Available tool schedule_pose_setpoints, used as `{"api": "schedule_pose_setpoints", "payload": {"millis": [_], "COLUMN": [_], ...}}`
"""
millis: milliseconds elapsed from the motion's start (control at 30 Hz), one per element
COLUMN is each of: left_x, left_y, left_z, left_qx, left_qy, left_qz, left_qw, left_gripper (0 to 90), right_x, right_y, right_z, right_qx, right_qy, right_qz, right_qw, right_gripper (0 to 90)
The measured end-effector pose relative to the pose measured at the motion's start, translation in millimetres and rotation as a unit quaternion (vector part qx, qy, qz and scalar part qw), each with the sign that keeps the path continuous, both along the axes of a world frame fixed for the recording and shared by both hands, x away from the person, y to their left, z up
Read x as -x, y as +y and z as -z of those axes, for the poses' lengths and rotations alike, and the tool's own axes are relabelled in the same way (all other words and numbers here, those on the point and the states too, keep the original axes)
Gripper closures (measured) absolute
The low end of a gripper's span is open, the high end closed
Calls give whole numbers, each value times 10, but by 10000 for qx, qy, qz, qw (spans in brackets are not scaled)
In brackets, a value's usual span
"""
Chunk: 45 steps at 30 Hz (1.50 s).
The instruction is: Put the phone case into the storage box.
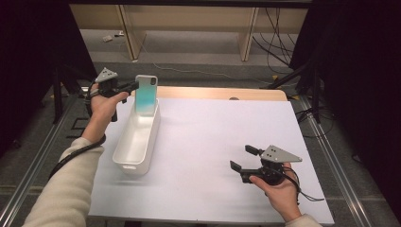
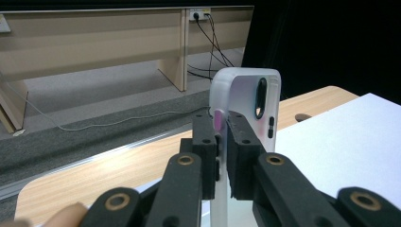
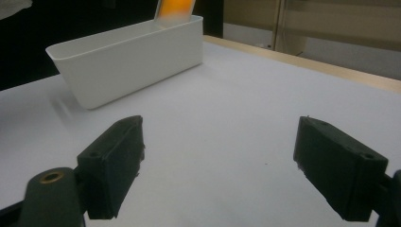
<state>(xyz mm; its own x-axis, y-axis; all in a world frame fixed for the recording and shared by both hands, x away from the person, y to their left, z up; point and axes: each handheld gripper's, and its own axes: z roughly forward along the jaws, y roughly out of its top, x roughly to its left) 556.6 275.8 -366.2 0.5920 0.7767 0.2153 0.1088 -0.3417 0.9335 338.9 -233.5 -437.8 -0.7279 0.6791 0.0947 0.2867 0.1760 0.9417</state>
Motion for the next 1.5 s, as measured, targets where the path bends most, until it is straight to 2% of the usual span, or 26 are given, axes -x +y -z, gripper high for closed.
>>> {"api": "schedule_pose_setpoints", "payload": {"millis": [267, 300, 600, 667, 800, 900, 1167, 1200, 1500], "left_x": [-48, -52, -77, -80, -87, -94, -105, -110, -106], "left_y": [-14, -18, 22, 35, 38, 30, -27, -35, -29], "left_z": [60, 61, 119, 139, 181, 203, 178, 177, 197], "left_qx": [-144, -154, -194, -196, -239, -241, -272, -284, -342], "left_qy": [44, 43, 49, 45, 54, 59, 78, 72, 98], "left_qz": [-16, -10, 6, -17, -11, -3, 3, 25, 3], "left_qw": [9999, 9999, 9998, 9998, 9997, 9997, 9996, 9996, 9994], "left_gripper": [831, 831, 831, 831, 831, 830, 830, 829, 828], "right_x": [7, 15, -1, 1, -1, 12, 6, -2, 4], "right_y": [-5, -8, -10, -25, -16, -19, -34, -17, -12], "right_z": [-4, -11, 6, -1, 6, -7, -9, 6, 2], "right_qx": [-11, -8, 9, 102, 42, 54, 157, 52, 60], "right_qy": [12, 90, 22, 57, 5, 75, 36, 10, 25], "right_qz": [18, 11, 15, 22, -2, -2, 15, -11, -37], "right_qw": [10000, 10000, 10000, 9999, 10000, 10000, 9999, 10000, 10000], "right_gripper": [181, 181, 181, 181, 181, 181, 180, 180, 180]}}
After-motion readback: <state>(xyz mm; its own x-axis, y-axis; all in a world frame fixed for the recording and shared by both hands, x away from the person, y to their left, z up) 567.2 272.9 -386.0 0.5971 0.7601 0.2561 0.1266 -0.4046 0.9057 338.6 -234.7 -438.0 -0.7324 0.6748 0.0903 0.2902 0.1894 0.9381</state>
